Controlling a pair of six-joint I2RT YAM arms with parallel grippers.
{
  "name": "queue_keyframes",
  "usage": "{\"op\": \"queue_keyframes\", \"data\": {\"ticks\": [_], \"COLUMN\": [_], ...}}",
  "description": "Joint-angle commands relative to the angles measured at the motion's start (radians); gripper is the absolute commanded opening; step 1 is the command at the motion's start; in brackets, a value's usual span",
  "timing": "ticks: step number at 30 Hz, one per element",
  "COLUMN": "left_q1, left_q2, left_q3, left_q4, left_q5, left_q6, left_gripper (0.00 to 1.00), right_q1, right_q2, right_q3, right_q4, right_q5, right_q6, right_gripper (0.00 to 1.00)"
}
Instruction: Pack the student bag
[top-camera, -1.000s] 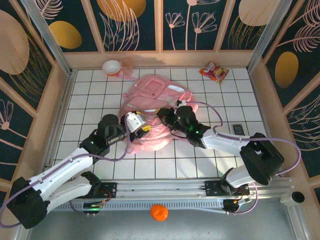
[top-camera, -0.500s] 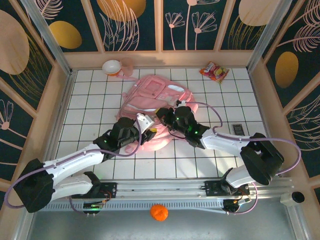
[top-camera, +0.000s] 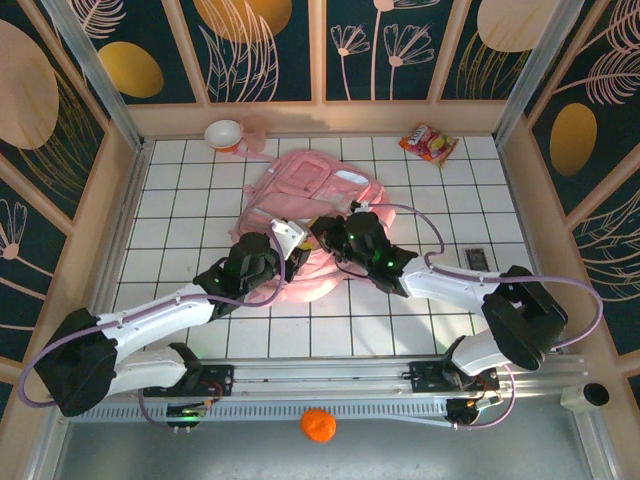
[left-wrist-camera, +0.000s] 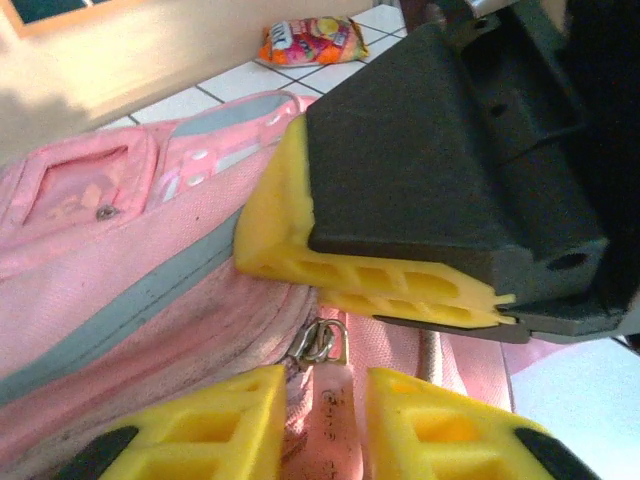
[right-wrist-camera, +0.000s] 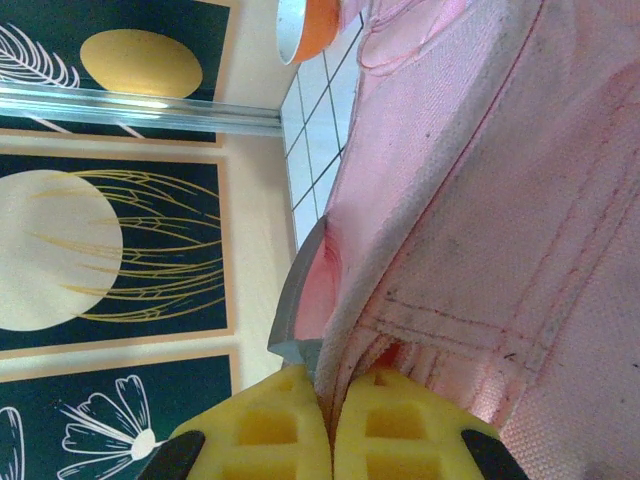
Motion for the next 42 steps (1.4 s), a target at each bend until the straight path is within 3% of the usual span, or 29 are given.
{"op": "queue_keyframes", "data": {"ticks": [1, 5, 14, 21, 26, 36, 39, 40, 42], "left_q1": [-0.003, -0.004, 0.001, 0.050, 0.109, 0.228, 0.231, 0.232, 0.231], "left_q2": [-0.010, -0.038, -0.086, -0.129, -0.167, -0.127, -0.119, -0.121, -0.120], "left_q3": [0.012, -0.007, -0.028, -0.033, -0.039, -0.017, 0.007, 0.009, 0.015], "left_q4": [-0.035, -0.061, -0.086, -0.143, -0.163, -0.207, -0.195, -0.181, -0.158], "left_q5": [-0.028, 0.009, 0.043, 0.064, 0.118, 0.041, 0.205, 0.298, 0.421], "left_q6": [0.040, 0.078, 0.105, 0.110, 0.072, 0.067, 0.129, 0.154, 0.191], "left_gripper": [0.14, 0.00, 0.00, 0.00, 0.00, 0.00, 0.00, 0.05, 0.27], "right_q1": [0.019, 0.014, -0.019, -0.105, -0.216, -0.456, -0.462, -0.462, -0.460], "right_q2": [-0.047, -0.061, -0.122, -0.201, -0.255, -0.260, -0.251, -0.243, -0.232], "right_q3": [0.080, 0.075, 0.064, 0.046, 0.056, 0.172, 0.195, 0.195, 0.193], "right_q4": [0.061, 0.023, -0.091, -0.191, -0.287, -0.533, -0.533, -0.512, -0.479], "right_q5": [-0.001, -0.006, -0.039, -0.152, -0.300, -0.723, -0.723, -0.730, -0.738], "right_q6": [-0.020, -0.027, -0.068, -0.130, -0.213, -0.458, -0.458, -0.446, -0.431], "right_gripper": [0.00, 0.00, 0.00, 0.00, 0.00, 0.00, 0.00, 0.00, 0.00]}}
